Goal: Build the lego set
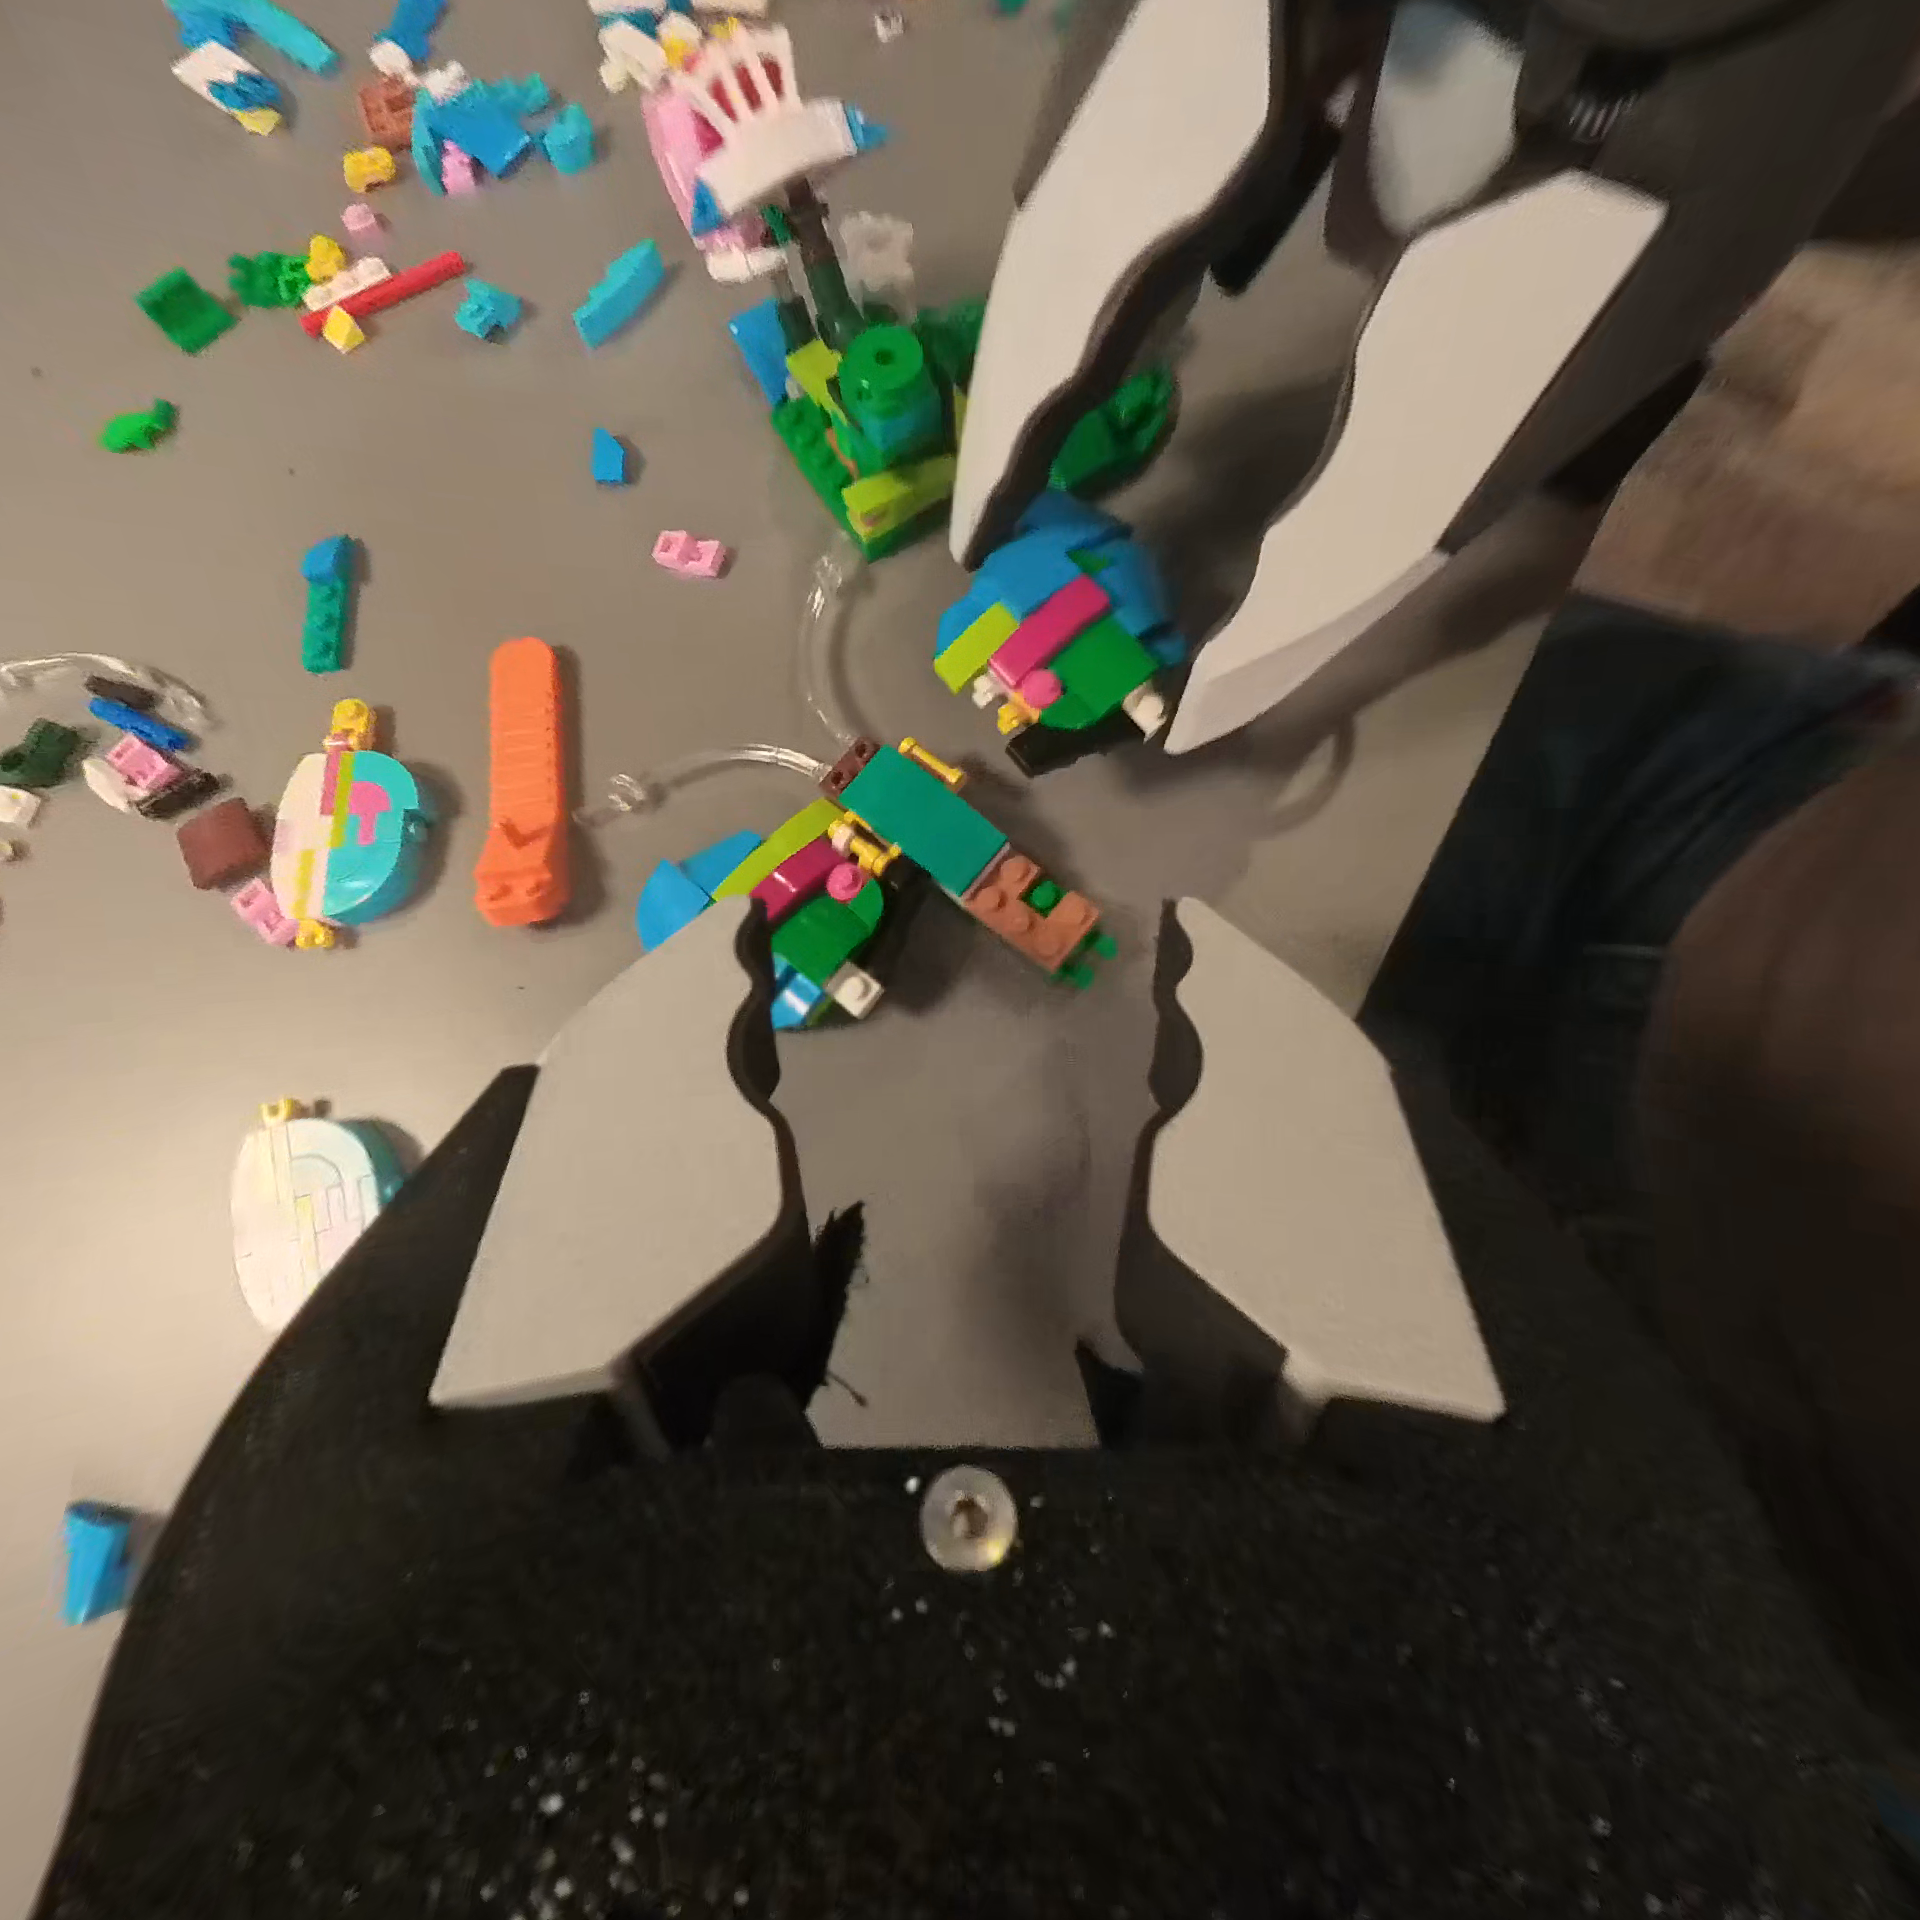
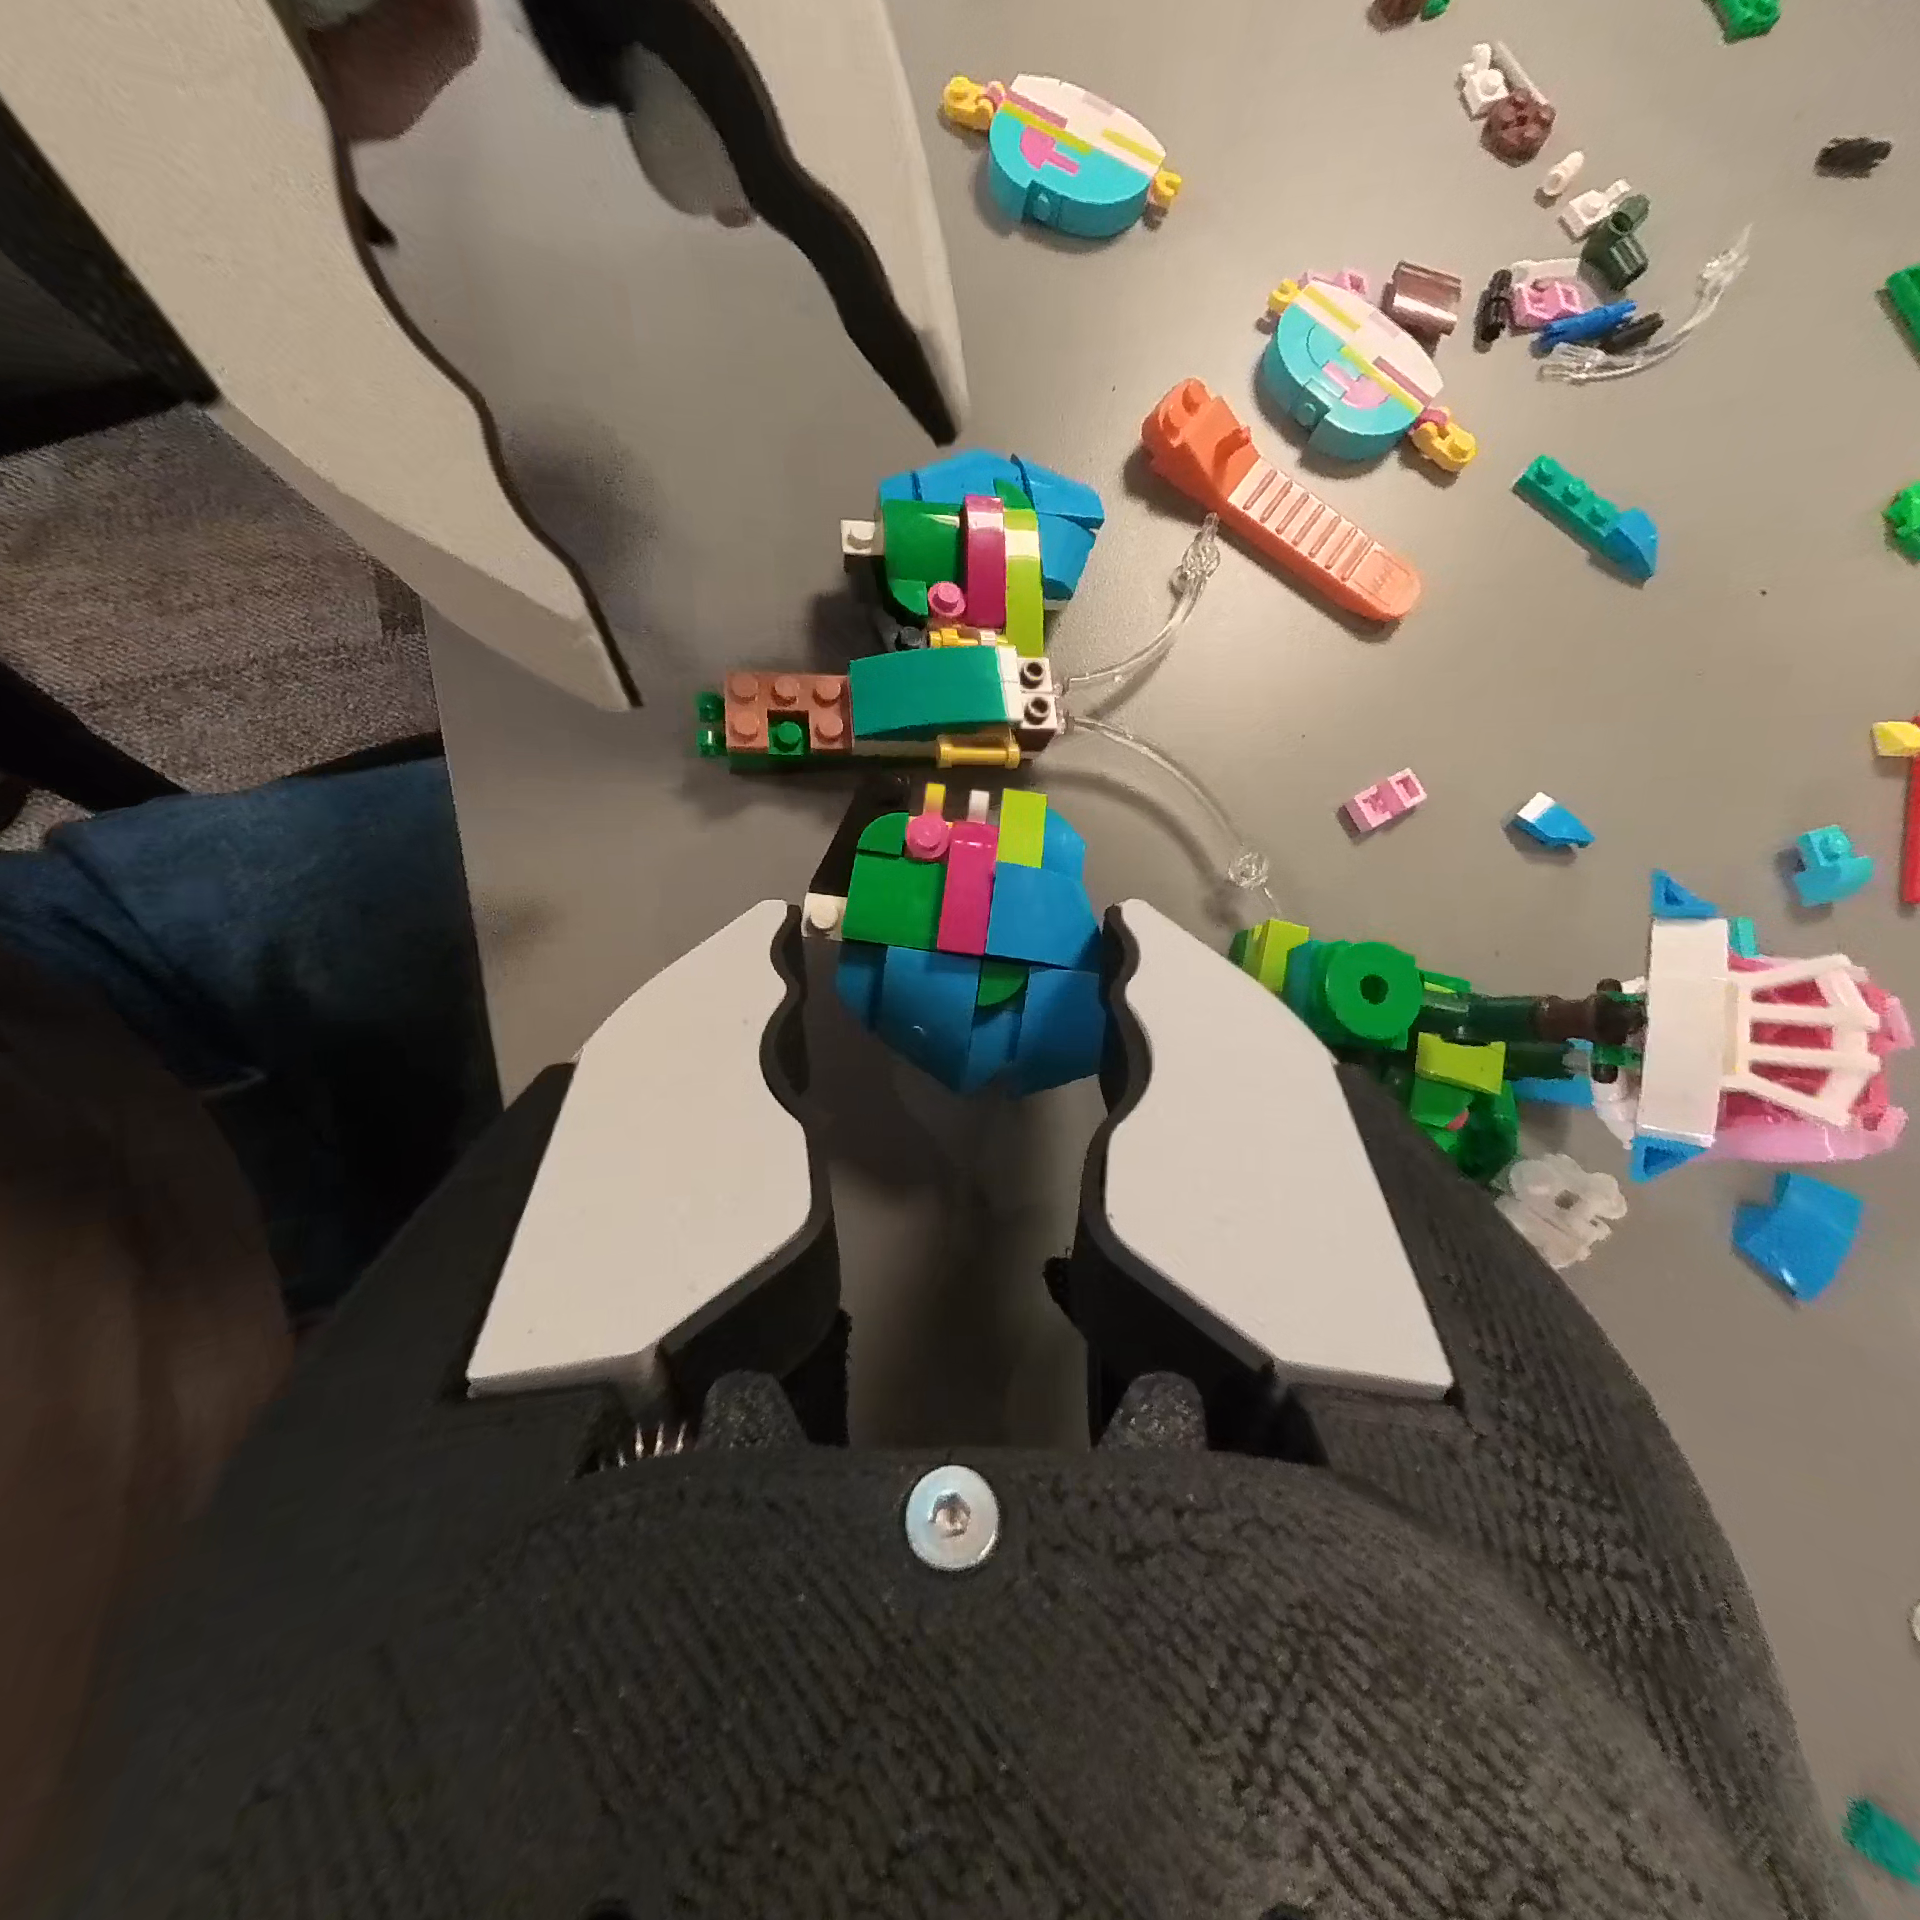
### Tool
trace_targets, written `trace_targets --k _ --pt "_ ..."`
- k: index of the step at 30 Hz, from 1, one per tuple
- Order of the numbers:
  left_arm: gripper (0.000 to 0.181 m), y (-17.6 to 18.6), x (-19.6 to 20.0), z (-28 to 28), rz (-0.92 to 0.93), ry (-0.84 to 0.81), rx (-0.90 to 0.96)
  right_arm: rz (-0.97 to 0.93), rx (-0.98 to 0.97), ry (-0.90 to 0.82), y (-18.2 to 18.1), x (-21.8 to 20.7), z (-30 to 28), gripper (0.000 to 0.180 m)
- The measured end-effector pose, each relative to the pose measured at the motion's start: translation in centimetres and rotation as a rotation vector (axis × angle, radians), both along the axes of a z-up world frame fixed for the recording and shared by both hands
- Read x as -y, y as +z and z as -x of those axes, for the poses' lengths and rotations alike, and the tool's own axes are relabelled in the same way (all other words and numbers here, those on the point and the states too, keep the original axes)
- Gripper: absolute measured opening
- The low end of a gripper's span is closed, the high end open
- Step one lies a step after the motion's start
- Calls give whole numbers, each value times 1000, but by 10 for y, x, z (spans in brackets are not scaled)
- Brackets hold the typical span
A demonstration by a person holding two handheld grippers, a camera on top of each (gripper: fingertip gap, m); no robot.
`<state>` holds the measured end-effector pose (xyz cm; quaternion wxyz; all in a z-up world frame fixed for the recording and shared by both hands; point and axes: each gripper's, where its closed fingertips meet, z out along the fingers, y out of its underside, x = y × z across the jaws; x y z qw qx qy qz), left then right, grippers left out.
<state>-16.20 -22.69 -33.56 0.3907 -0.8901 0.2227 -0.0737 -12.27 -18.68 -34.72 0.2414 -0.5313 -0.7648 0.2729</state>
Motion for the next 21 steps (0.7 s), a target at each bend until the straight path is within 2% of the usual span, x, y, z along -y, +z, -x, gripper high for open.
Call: trace_targets --k 1,6,13,18,21 --pt "72 -4 0 0 23 -9 -7 -8 0 1 0 -1 1 54" --pt "68 -6 -5 -5 32 14 37 -31 4 8 0 -3 4 54" --pt "55 1 -8 -11 -25 59 105 -57 -20 51 0 -1 4 54" --pt "54 10 -10 -17 -33 75 252 -158 -190 153 20 5 3 54" --pt "54 18 -14 -26 -56 57 354 -283 -300 246 33 10 1 54"
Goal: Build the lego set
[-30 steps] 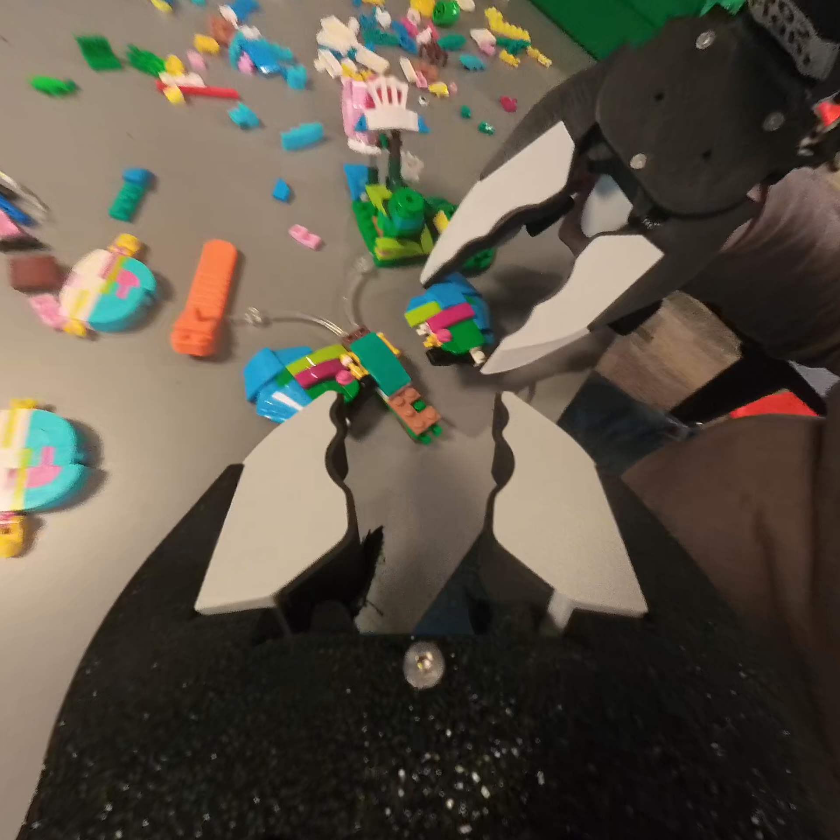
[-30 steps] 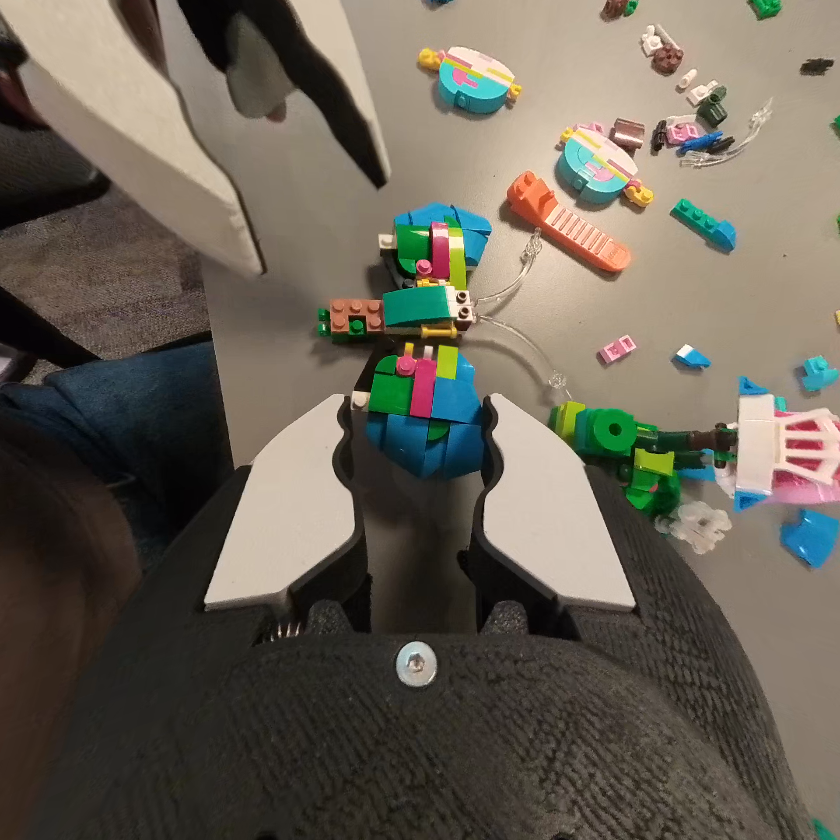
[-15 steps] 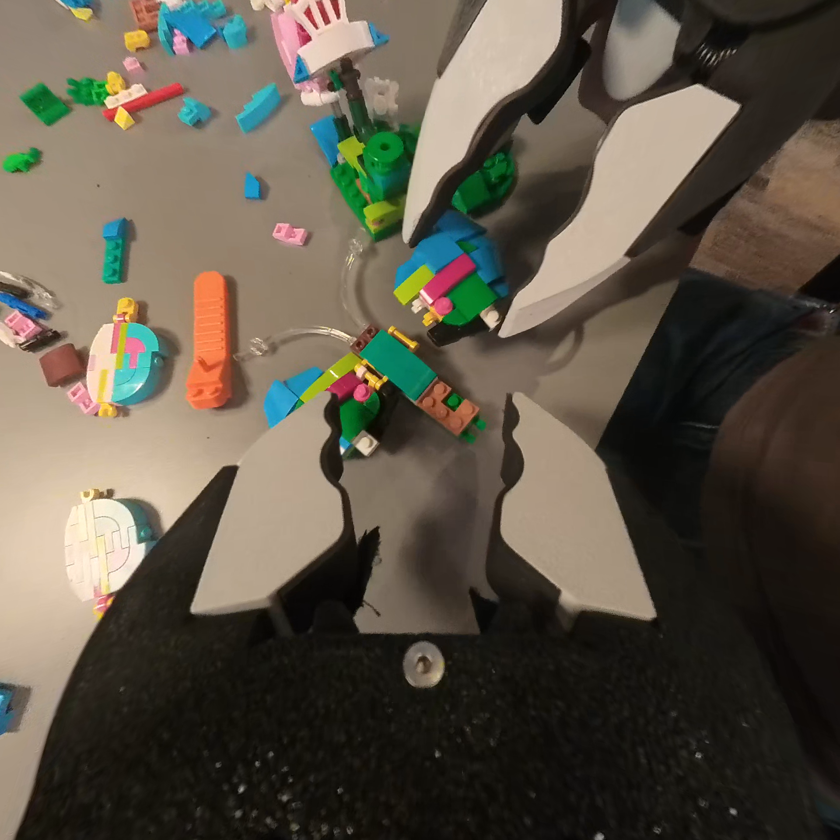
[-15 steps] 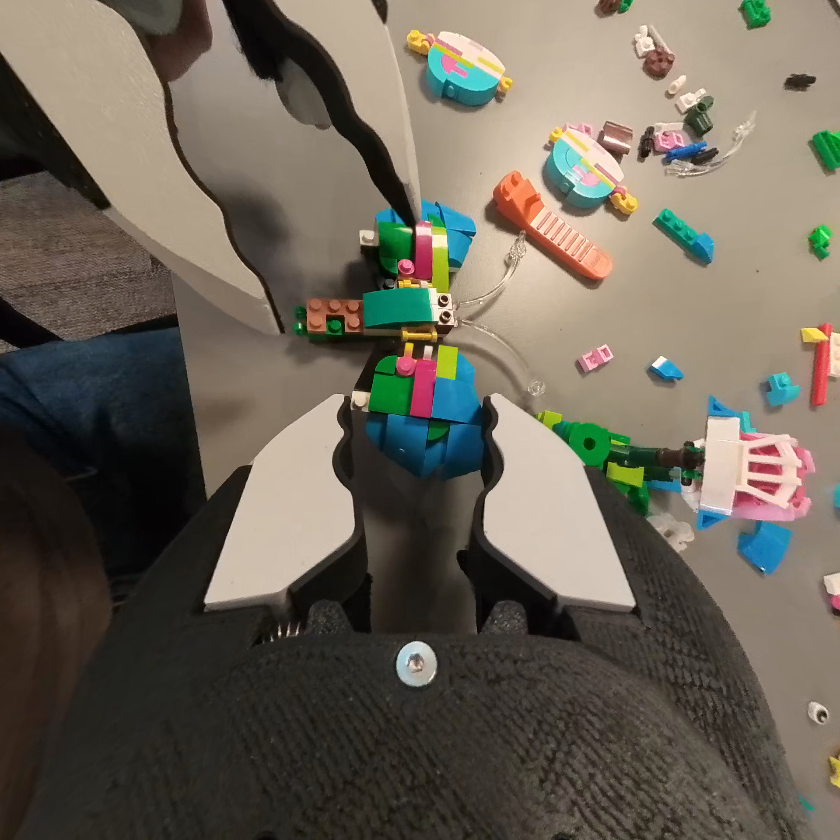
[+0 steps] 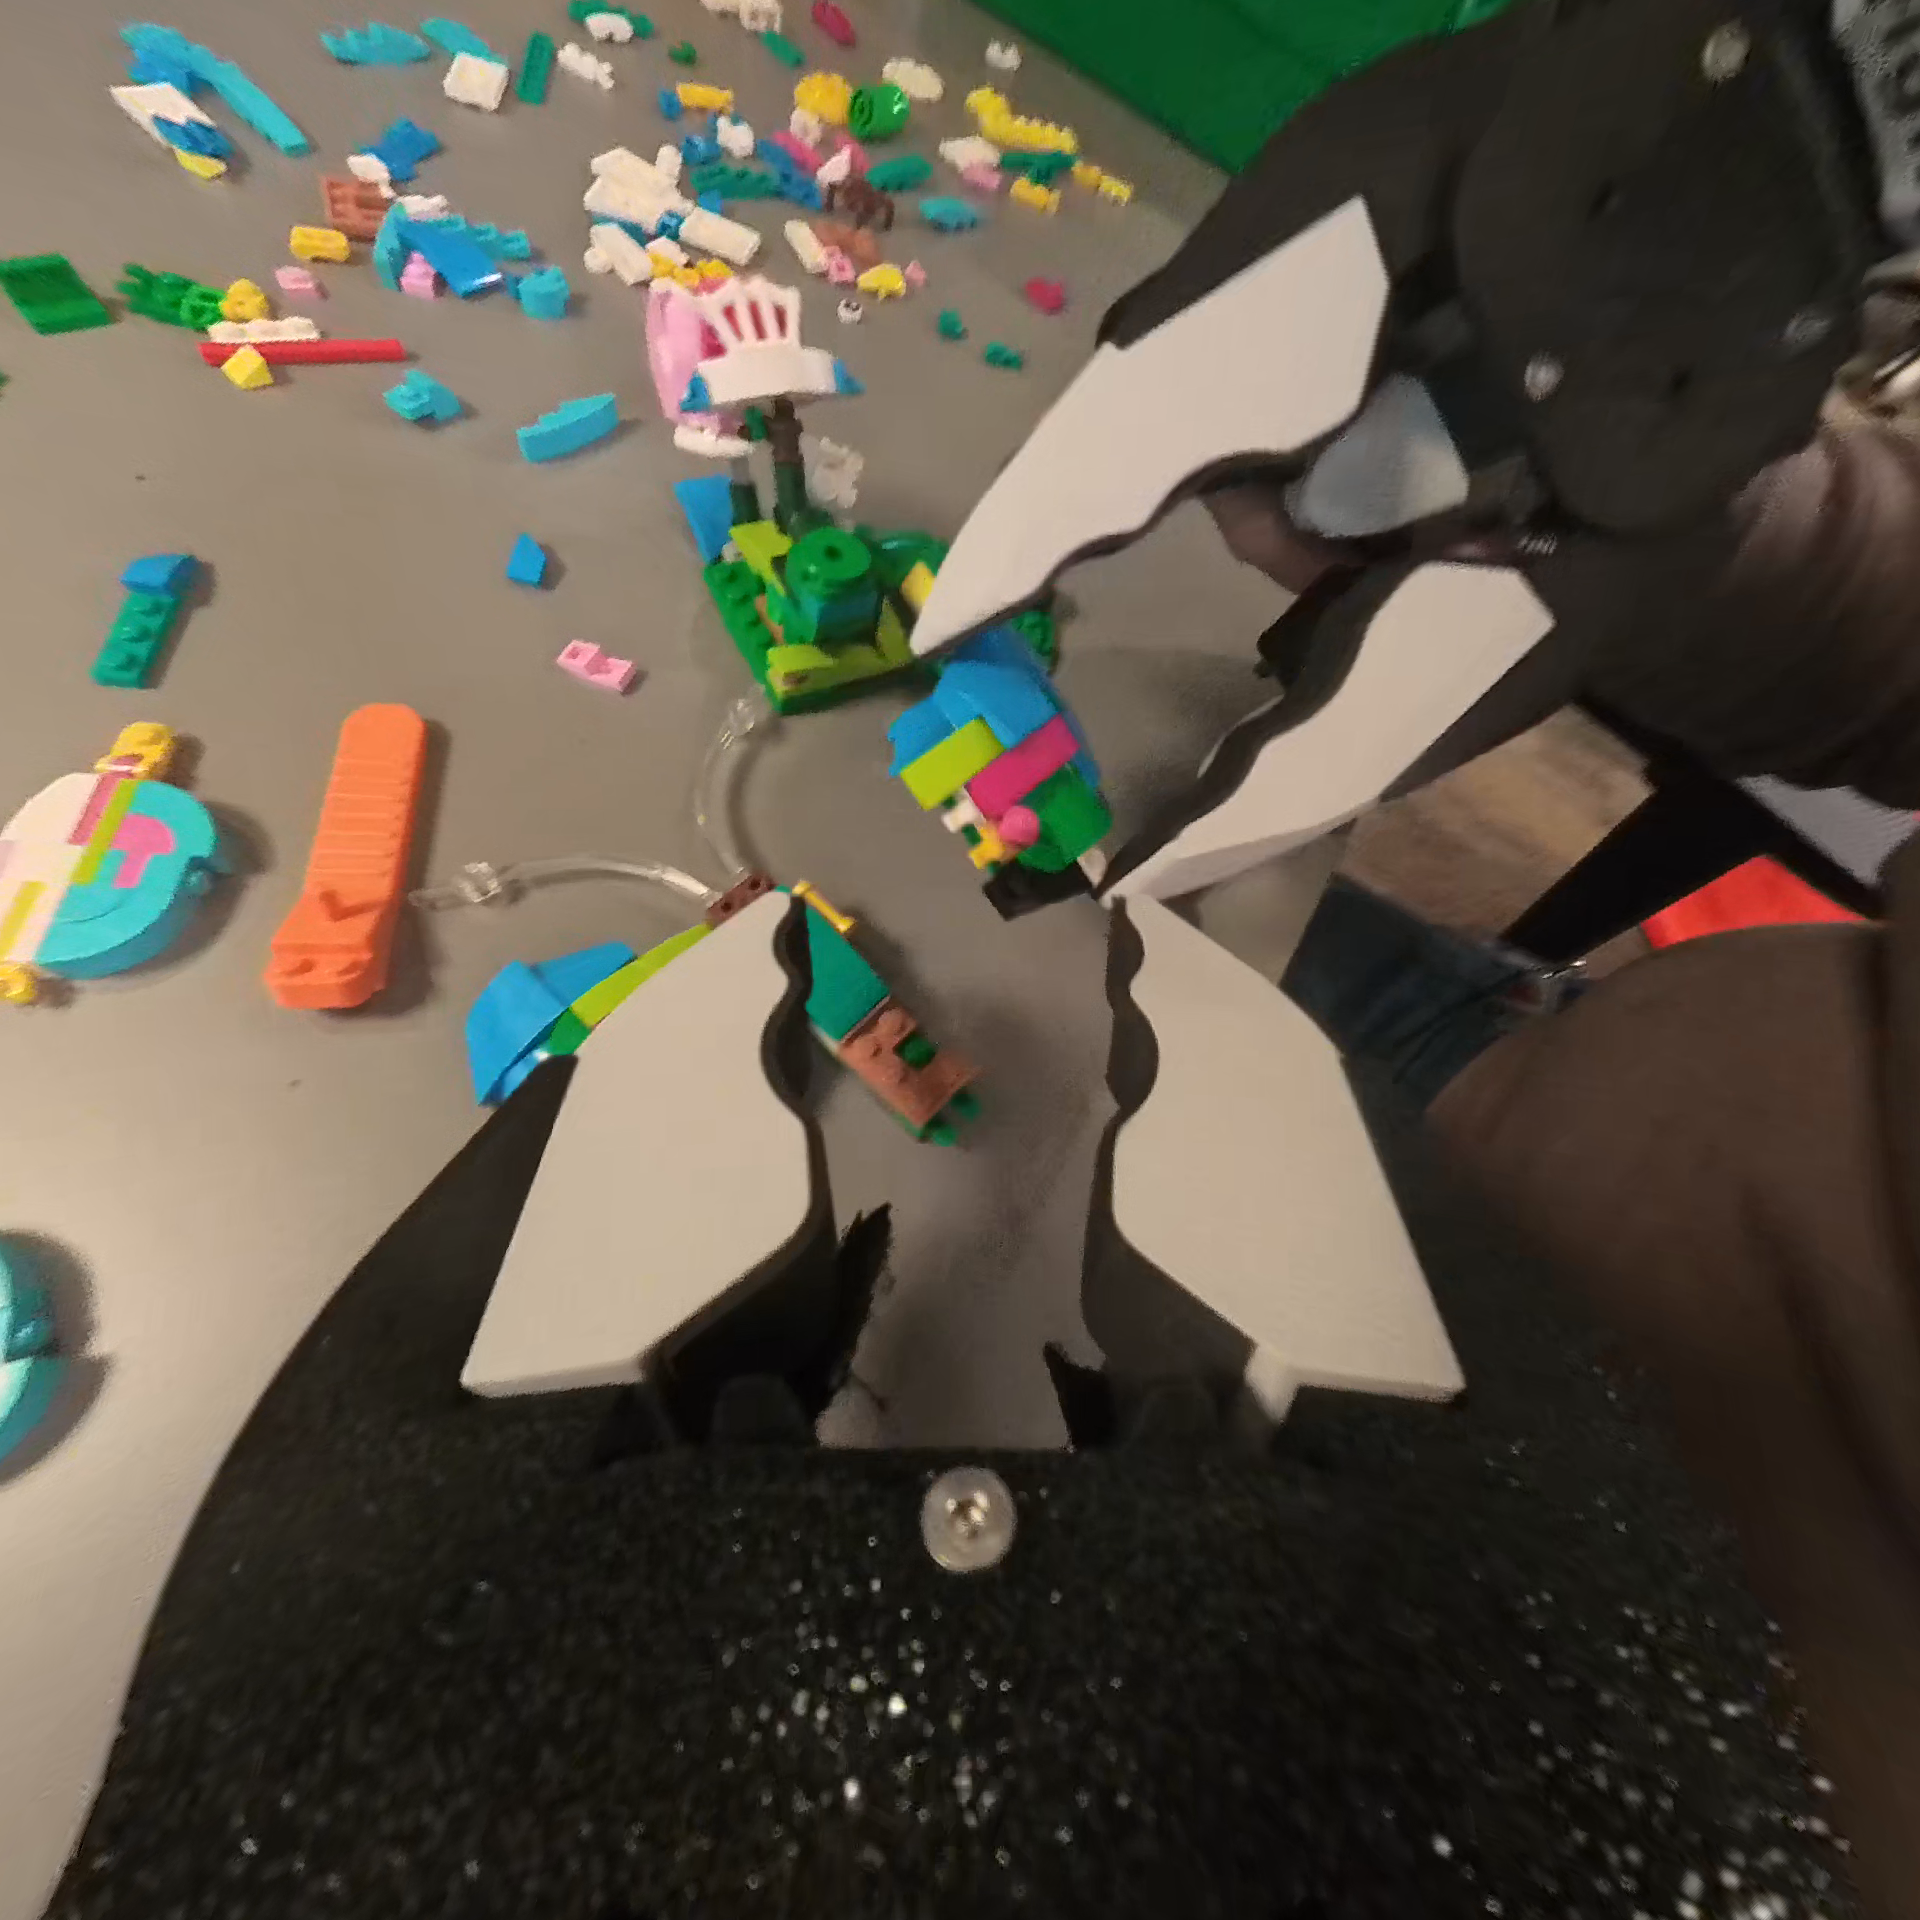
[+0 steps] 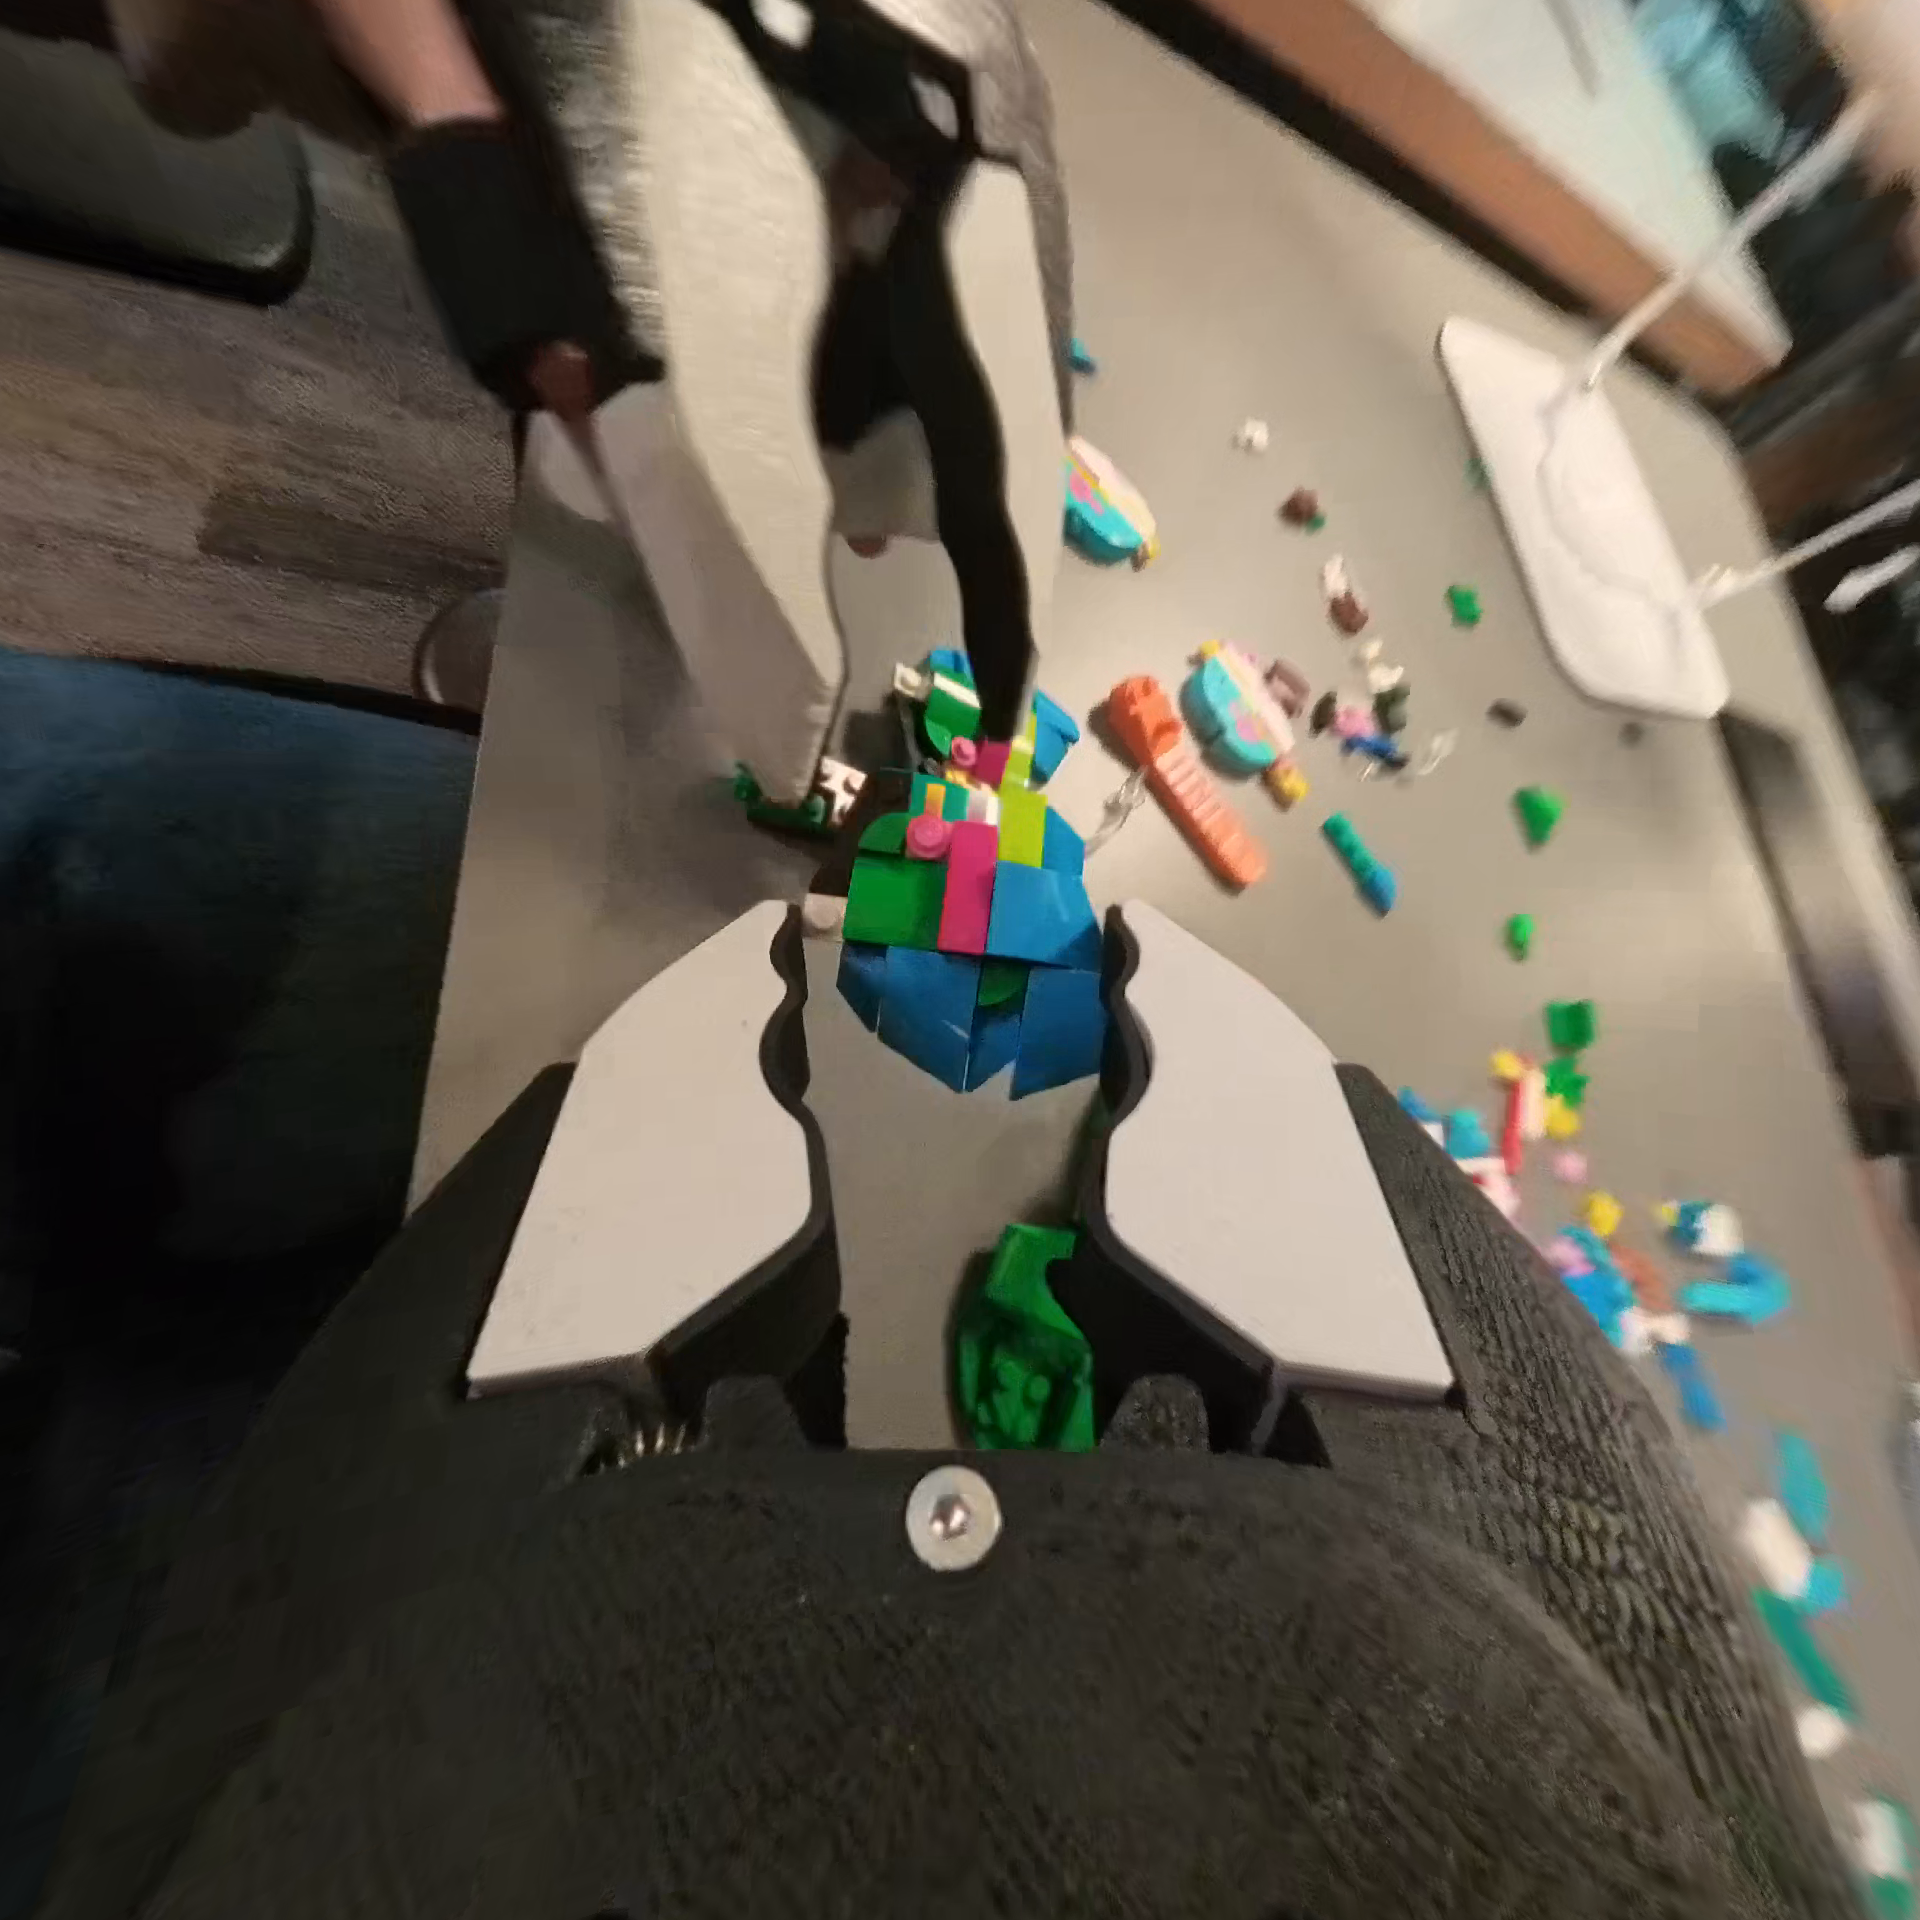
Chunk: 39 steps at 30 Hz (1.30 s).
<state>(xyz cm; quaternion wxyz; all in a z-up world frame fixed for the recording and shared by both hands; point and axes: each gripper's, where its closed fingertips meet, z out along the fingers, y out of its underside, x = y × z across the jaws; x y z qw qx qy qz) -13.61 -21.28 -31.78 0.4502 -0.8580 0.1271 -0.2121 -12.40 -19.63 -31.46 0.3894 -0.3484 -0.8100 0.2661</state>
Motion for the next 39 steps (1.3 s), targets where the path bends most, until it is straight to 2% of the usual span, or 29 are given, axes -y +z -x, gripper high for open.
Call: trace_targets --k 6,10,15,17,21,24,29,31,34,37,39 --pt "49 8 -8 -8 -25 -19 105 -330 -183 113 17 1 -1 54" --pt "42 19 -12 -15 -49 -61 202 -471 -254 188 22 7 -3 54" --pt "27 23 -11 -24 -49 -131 222 -538 -283 210 24 8 -3 54" --pt "15 24 -9 -28 -55 -159 235 -544 -283 210 24 7 -2 54" --pt "13 25 -9 -25 -74 -147 236 -489 -289 176 26 7 1 55" --pt "13 33 -12 -16 -144 -108 264 -313 -312 98 39 3 4 73" --pt "13 82 -4 -4 -429 -123 475 349 -367 -29 75 4 5 76" --pt "13 97 0 1 -519 -123 550 610 -368 -44 87 8 5 67" --pt "13 103 3 -1 -579 -136 561 938 -337 -22 99 17 7 53" --pt "13 106 4 -6 -605 -147 556 1124 -301 7 103 22 11 49" --pt "13 106 4 -8 -607 -148 551 1229 -308 38 109 23 11 41"
